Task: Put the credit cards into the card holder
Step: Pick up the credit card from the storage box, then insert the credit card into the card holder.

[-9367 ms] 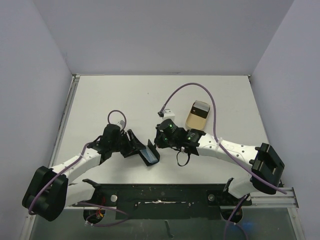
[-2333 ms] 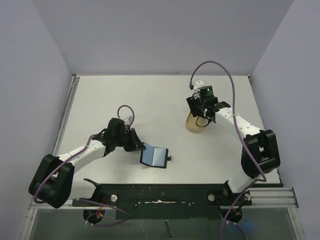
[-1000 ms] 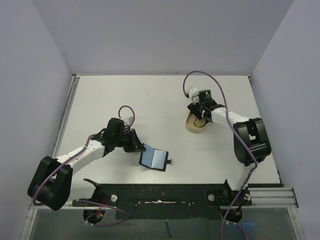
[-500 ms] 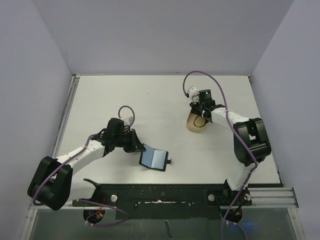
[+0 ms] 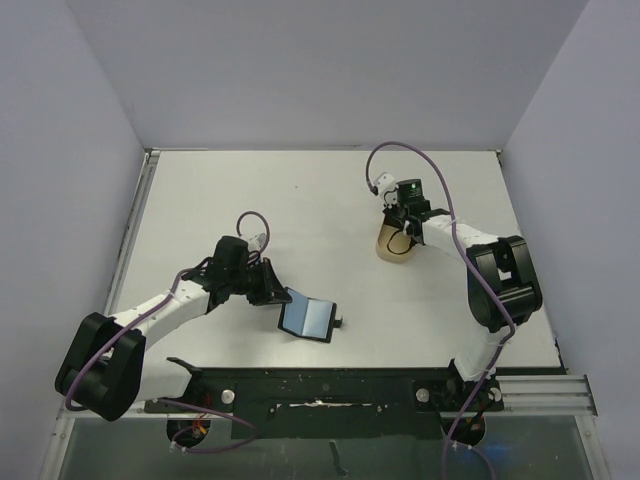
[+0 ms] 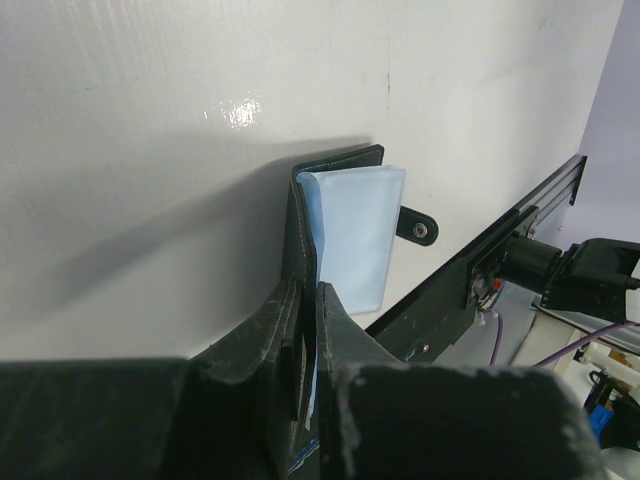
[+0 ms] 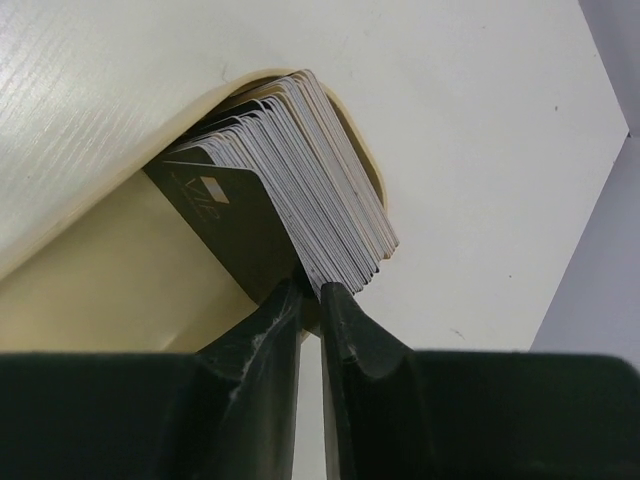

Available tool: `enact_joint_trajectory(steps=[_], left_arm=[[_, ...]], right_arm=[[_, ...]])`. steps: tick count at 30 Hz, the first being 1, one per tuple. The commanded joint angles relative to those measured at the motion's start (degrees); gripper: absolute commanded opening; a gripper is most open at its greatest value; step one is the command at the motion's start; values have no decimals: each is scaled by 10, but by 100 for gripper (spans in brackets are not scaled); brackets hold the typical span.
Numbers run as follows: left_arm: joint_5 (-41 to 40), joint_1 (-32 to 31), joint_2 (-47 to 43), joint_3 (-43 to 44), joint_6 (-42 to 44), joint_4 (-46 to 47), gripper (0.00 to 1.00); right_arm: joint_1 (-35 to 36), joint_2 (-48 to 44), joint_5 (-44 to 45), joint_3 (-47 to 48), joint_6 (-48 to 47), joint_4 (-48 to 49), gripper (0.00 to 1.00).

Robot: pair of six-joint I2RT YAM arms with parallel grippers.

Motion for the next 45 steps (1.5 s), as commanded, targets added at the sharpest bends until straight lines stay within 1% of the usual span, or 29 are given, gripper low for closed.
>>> enact_joint_trajectory(steps=[1,7,9,13,16,19,21,26,30,34,36,40,43,45], left_arm=[[7,5,-7,9,-1,19,0],[6,5,-9,9,-5,19,0],[6,4,-8,10,-9,19,0],[9,4,-5,8,-23,32,0],[26,4,4,1,-47,67,0],[39,4,16,-7,-73,112,0],[46,3,27,-11,-91,140,0],[49,3,50,-25,-136,226,0],[28,3,62,-38,-155,268,0],[14,3,78,-56,-159,288,0],[13,3,85,-59,-155,287,0],[-2,3,83,-58,-131,257,4],[-11,3,75,-60,-123,243,8],[-15,3,71,-59,-119,236,13]], right_arm=[[-1,-15,20,9,4,29,10],[8,-45,6,18,23,-16,4],[12,-55,1,21,37,-38,0],[21,-83,-9,18,61,-80,0],[26,-108,-1,19,90,-102,0],[31,-133,5,33,147,-140,0],[35,-159,1,39,208,-164,0],[59,-237,-55,10,319,-185,0],[105,-302,-91,-19,418,-188,0],[168,-336,-110,-49,515,-180,0],[201,-338,-112,-59,569,-175,0],[248,-314,-152,-71,660,-152,0],[274,-282,-189,-86,698,-126,0],[291,-254,-193,-88,714,-125,0]])
